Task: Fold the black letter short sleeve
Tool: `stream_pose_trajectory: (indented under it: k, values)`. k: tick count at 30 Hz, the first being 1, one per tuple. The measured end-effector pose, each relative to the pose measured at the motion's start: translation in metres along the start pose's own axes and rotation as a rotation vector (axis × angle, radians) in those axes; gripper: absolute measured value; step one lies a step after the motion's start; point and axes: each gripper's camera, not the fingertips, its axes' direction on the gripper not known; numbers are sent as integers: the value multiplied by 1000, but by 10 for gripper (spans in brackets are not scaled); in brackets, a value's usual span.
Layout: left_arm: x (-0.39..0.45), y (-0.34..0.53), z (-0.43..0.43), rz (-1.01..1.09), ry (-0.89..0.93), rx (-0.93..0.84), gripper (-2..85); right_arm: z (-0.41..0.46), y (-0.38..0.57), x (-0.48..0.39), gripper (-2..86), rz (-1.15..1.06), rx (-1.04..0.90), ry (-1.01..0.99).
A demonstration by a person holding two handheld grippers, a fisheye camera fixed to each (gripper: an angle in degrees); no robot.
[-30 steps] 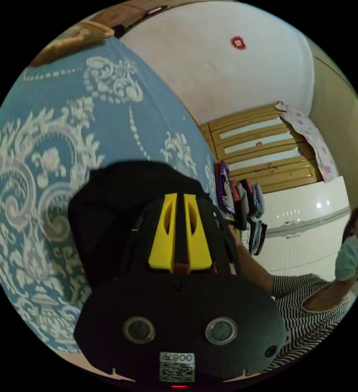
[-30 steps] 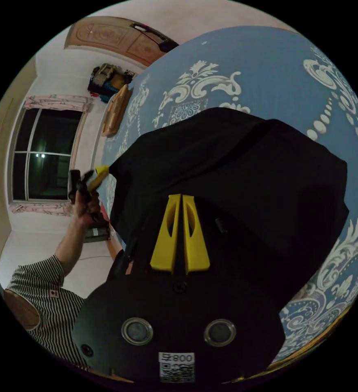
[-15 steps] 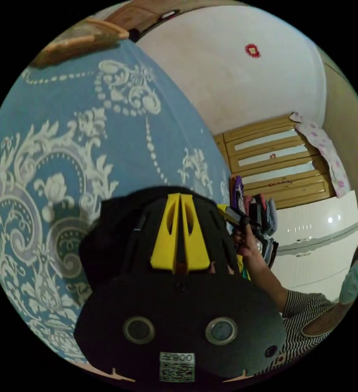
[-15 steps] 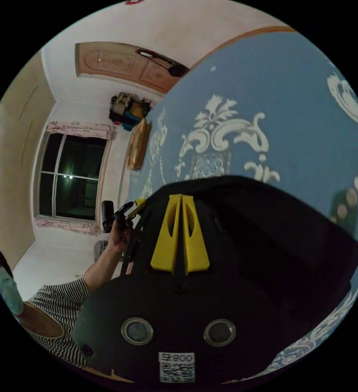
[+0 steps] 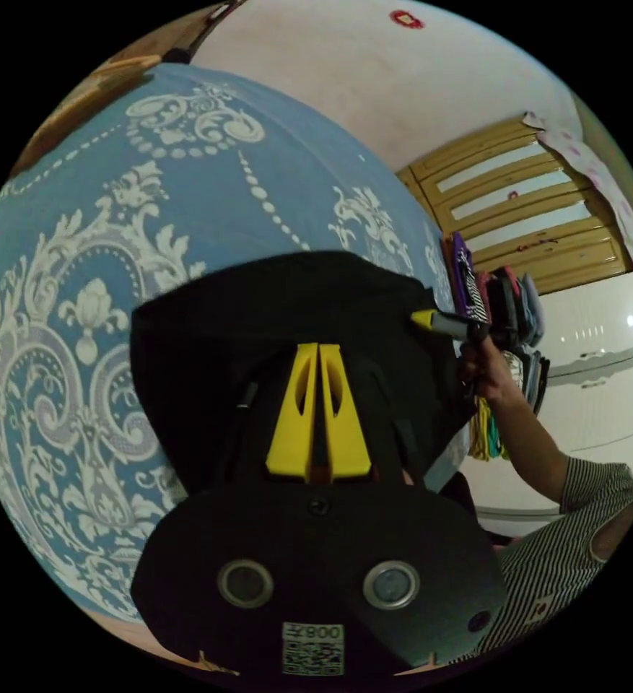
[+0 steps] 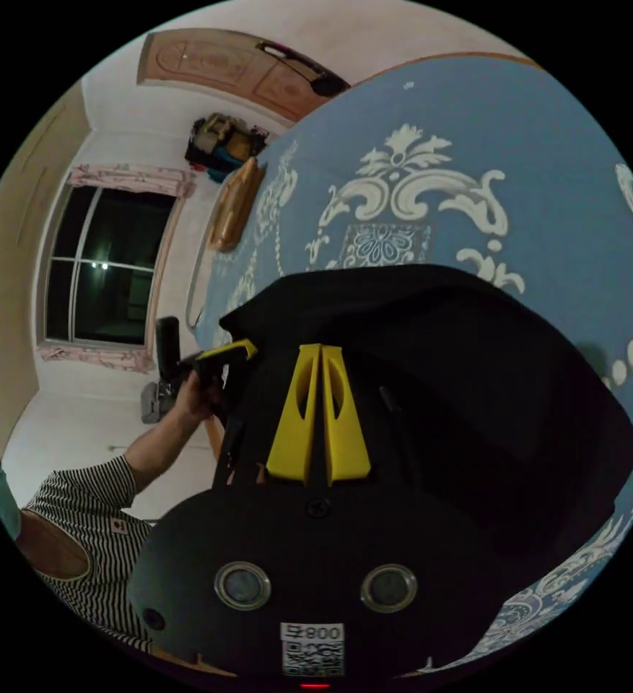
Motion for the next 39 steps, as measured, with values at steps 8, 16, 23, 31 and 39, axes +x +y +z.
stream_pose_trajectory:
  k: [8, 16, 23, 31, 39]
  values:
    - [-12, -11, -35, -40, -56, 184, 3, 13, -7, -17, 1, -62, 23, 43]
    - [-17, 73, -44, -8, -3, 150, 31, -22, 67, -5, 3, -113, 45, 102]
    - [-44, 179, -73, -173, -61, 176, 78, -101, 255, 35, 23, 63, 158, 279]
    - [-53, 213, -44, -262, 55, 55, 77, -134, 369, 75, 74, 265, 257, 202]
    - [-36, 229, -29, -257, -26, 4, 42, -143, 403, 97, 72, 276, 271, 214]
